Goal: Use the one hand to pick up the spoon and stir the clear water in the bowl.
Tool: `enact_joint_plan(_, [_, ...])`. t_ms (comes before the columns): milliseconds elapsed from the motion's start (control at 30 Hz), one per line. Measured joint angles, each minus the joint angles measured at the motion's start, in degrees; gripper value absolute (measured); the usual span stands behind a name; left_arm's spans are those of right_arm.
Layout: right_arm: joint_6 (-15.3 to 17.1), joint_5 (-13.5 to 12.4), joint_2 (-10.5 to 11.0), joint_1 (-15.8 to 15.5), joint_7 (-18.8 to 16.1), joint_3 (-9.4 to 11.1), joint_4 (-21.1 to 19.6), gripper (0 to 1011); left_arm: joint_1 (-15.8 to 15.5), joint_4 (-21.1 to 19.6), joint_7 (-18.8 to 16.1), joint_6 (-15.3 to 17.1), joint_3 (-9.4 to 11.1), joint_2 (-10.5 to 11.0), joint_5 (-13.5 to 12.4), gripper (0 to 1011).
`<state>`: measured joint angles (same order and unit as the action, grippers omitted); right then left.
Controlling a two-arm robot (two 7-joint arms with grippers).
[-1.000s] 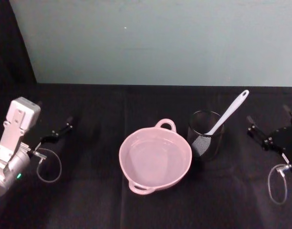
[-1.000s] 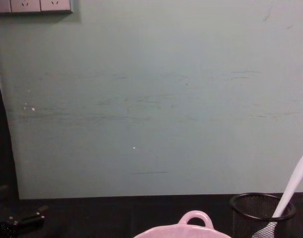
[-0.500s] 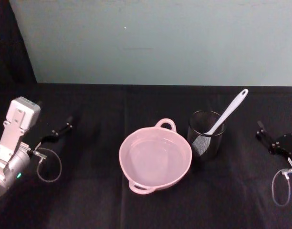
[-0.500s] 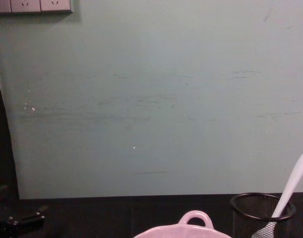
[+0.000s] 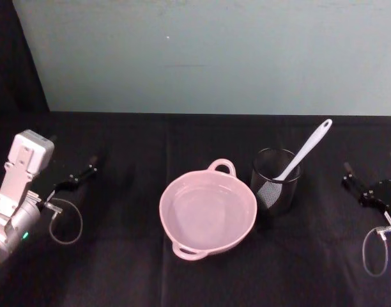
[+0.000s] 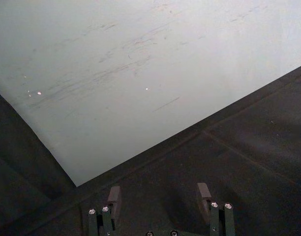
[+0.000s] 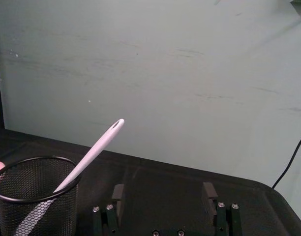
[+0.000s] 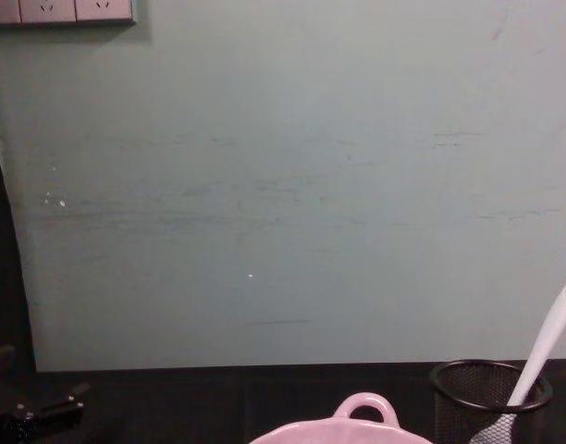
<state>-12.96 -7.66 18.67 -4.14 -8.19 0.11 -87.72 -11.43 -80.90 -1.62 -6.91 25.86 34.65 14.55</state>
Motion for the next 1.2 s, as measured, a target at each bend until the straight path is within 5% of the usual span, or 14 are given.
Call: enact_joint_plan(1200, [0.1, 0.1, 0.2, -0.1, 0.2, -0.2, -0.2, 1002, 0.0, 0.0, 0.0, 0.0, 0.0, 0.0, 0.0, 1005])
